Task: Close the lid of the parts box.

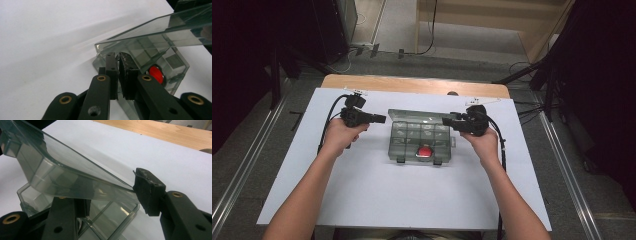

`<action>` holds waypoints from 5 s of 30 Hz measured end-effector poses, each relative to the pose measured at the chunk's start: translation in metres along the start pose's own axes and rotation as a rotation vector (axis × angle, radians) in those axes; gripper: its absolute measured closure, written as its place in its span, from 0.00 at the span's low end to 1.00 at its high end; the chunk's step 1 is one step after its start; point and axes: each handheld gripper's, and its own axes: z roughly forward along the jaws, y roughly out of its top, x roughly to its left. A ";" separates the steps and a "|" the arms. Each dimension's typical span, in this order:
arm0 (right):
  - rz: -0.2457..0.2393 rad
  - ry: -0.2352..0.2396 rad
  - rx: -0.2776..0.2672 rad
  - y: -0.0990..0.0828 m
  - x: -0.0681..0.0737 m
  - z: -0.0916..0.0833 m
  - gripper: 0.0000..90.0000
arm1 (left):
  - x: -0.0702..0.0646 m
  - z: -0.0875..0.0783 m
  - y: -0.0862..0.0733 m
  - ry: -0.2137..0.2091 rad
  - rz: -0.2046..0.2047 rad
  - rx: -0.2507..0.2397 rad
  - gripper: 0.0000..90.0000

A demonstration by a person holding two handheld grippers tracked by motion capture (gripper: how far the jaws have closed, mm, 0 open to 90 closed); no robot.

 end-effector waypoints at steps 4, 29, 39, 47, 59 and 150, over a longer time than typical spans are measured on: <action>-0.007 0.004 -0.006 -0.002 0.001 0.000 0.55 | -0.003 -0.001 0.005 -0.004 0.006 0.001 1.00; -0.017 0.004 -0.005 -0.010 0.002 -0.004 0.48 | -0.016 0.009 0.024 -0.016 0.059 -0.010 0.99; 0.033 0.039 0.027 -0.012 0.002 -0.010 0.40 | -0.015 0.011 0.025 -0.012 0.056 -0.010 0.99; 0.052 0.051 0.062 -0.018 0.000 -0.019 0.38 | -0.016 0.015 0.027 -0.019 0.061 -0.004 0.99; 0.093 0.039 0.134 -0.025 -0.015 -0.033 0.58 | -0.019 0.012 0.027 -0.024 0.069 -0.005 0.99; 0.064 0.124 0.200 -0.013 0.044 -0.040 1.00 | -0.056 -0.012 -0.032 -0.030 0.140 -0.018 0.99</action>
